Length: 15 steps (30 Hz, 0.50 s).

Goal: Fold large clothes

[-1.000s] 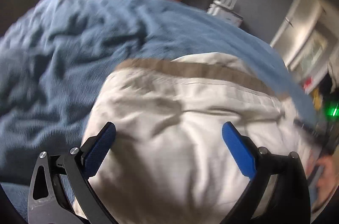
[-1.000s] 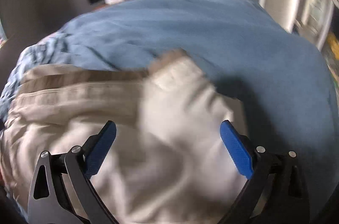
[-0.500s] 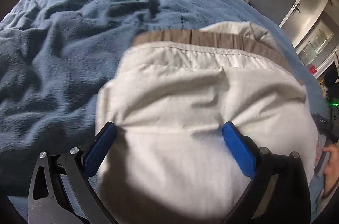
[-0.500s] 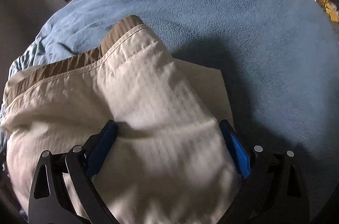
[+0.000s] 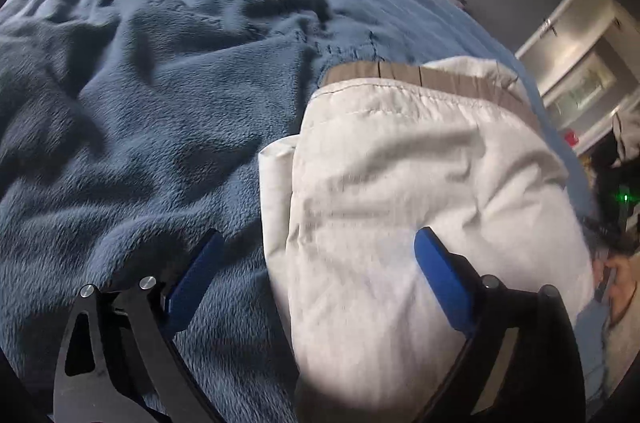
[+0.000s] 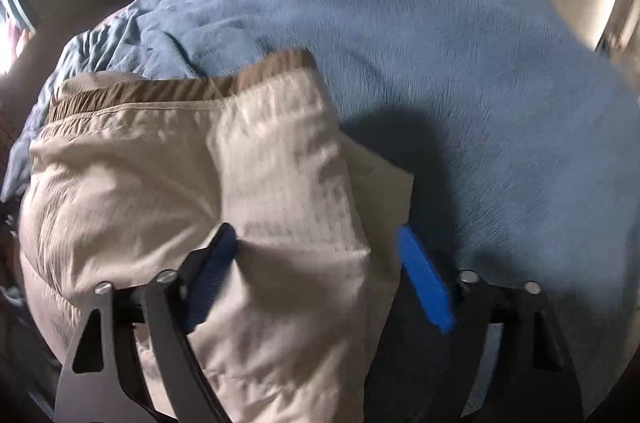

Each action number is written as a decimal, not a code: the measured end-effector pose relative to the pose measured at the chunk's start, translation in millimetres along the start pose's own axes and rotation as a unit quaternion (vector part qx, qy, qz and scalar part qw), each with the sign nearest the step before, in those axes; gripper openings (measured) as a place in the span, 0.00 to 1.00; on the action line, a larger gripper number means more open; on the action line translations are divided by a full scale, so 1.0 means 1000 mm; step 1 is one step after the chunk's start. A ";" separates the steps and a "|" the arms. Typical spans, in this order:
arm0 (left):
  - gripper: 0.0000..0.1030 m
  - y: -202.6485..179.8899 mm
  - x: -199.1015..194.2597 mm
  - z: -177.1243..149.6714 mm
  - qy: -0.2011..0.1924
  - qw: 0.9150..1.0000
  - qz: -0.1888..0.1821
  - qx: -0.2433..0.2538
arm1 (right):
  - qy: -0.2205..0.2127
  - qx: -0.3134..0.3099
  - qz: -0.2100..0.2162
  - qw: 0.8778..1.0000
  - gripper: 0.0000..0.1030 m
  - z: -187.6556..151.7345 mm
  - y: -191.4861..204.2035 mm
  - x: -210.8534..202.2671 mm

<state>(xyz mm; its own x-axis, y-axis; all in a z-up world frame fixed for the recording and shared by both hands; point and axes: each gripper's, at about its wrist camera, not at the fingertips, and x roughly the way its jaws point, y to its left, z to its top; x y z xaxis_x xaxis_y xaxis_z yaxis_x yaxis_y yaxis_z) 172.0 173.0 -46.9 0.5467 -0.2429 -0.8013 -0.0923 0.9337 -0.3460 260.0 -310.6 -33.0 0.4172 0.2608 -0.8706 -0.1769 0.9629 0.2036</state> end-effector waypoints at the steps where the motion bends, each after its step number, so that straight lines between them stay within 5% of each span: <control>1: 0.90 0.003 0.004 0.000 0.007 1.000 -0.011 -0.003 | 0.003 0.013 0.013 1.000 0.69 -0.005 -0.007 0.002; 6: 0.71 0.022 0.014 -0.007 0.038 0.992 -0.114 -0.035 | 0.013 0.060 0.082 0.995 0.68 -0.014 -0.030 0.009; 10: 0.68 0.023 0.028 0.002 0.039 0.989 -0.139 -0.042 | 0.035 0.082 0.126 0.988 0.68 -0.009 -0.042 0.027; 15: 0.68 0.021 0.032 0.005 0.040 0.988 -0.143 -0.040 | 0.024 0.073 0.066 0.995 0.68 -0.012 -0.035 0.015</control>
<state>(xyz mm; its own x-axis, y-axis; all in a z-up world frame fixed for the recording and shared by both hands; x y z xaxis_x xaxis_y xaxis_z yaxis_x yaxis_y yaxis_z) 192.0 185.8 -77.6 0.4923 -0.5164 -0.7007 -0.0114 0.8011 -0.5984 261.9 -341.6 -58.6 0.3559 0.3853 -0.8514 -0.0938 0.9212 0.3777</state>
